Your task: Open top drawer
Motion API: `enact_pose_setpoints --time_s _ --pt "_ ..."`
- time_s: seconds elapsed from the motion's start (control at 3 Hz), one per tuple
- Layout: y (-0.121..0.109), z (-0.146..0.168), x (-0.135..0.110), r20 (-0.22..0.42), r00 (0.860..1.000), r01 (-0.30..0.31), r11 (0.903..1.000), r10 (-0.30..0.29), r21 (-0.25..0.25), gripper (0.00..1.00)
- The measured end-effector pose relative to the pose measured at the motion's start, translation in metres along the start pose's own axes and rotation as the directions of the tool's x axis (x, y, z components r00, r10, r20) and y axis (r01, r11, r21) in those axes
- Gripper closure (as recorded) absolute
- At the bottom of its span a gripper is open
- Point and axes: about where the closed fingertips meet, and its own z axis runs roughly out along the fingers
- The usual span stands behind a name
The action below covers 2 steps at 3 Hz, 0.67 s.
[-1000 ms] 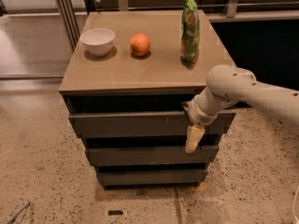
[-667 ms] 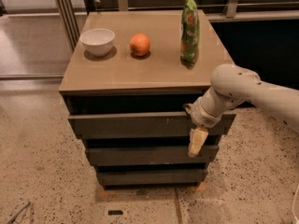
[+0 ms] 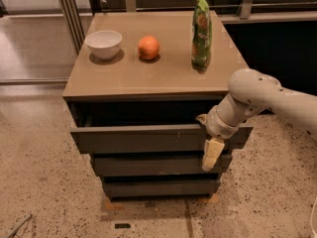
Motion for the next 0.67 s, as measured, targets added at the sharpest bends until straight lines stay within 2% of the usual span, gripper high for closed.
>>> enact_pose_setpoints --time_s 0.33,0.67 --pt "0.0366 -0.0089 0.0015 0.016 0.999 -0.037 0.9977 0.038 -0.057 0.00" --pt "0.0366 -0.0088 0.0015 0.016 0.999 -0.037 0.9977 0.038 -0.057 0.00"
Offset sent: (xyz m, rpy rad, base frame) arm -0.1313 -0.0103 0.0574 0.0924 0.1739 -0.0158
